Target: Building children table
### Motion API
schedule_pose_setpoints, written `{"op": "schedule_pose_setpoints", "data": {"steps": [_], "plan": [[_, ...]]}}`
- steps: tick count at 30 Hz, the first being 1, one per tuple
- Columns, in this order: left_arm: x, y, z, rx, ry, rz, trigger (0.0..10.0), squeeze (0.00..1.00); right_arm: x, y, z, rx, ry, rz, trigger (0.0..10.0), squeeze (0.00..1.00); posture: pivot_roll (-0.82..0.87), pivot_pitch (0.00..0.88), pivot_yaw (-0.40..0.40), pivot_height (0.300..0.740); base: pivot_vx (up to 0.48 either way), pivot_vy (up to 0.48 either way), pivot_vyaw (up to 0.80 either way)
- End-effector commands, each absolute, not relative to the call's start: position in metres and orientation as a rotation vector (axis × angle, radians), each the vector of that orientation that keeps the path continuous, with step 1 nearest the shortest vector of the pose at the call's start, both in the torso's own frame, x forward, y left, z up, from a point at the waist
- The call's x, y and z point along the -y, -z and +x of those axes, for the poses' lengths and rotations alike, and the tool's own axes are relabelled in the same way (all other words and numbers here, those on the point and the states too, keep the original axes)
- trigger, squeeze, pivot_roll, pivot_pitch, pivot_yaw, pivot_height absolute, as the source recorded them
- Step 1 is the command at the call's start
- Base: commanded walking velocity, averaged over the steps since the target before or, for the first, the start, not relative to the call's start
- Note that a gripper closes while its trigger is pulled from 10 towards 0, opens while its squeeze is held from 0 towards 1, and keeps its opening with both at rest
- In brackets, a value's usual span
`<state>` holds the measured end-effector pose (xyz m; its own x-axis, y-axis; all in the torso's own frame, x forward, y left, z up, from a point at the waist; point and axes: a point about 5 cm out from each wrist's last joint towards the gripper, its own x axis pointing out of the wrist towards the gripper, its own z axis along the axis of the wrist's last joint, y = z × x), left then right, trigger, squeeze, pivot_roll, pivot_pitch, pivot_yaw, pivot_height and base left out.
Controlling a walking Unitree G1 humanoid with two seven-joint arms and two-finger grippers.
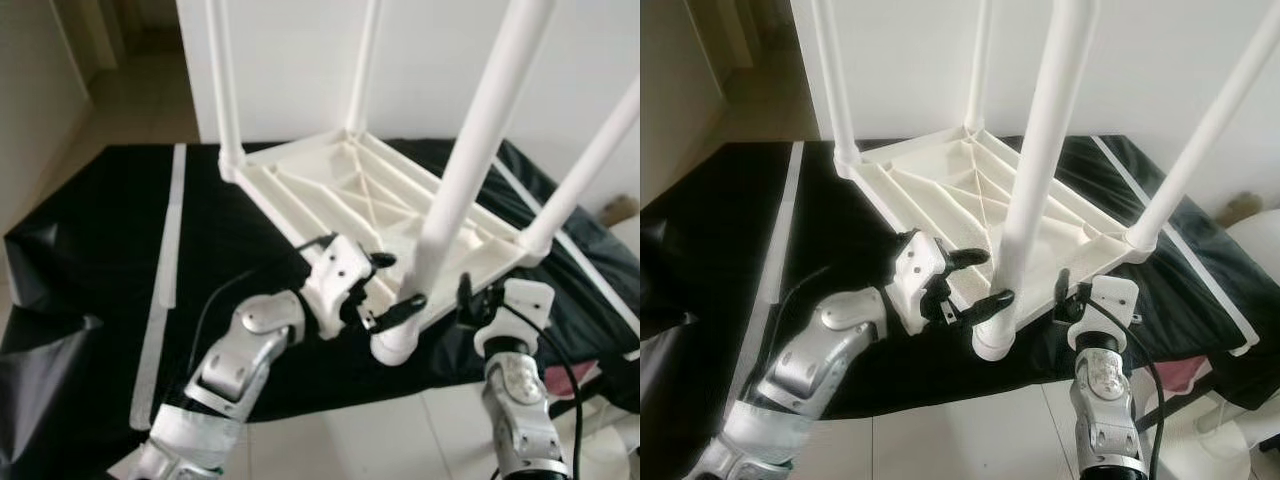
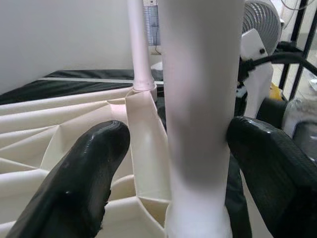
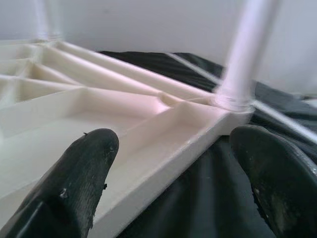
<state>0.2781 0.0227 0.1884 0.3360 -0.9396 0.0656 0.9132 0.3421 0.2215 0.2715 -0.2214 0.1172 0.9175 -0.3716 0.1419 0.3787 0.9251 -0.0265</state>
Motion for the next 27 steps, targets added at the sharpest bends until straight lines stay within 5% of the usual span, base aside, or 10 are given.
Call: {"op": "schedule_pose_setpoints", "data": {"steps": [1,10,16,27], "plan": [[-0.020,-0.188,0.281,0.195,1.222,0.184,10.0,0.00,0.237,-0.110,0.270,0.084,0.511,-0.069,10.0,0.00,0.06,0.000,-0.043,0.740,0.000,0.000,0.00],[-0.015,-0.183,0.293,0.182,1.208,0.237,10.0,0.00,0.255,-0.108,0.275,0.059,0.651,-0.056,10.0,0.00,0.05,0.000,-0.043,0.740,0.000,0.000,0.00],[-0.040,-0.184,0.313,0.152,1.165,0.260,10.0,0.00,0.269,-0.108,0.277,0.054,0.708,-0.052,10.0,0.00,0.04,0.000,-0.043,0.740,0.000,0.000,0.00],[-0.083,-0.188,0.297,0.091,1.362,0.164,10.0,0.00,0.286,-0.111,0.272,0.061,0.759,-0.073,10.0,0.00,0.02,0.011,-0.030,0.740,0.000,0.000,0.00]]}}
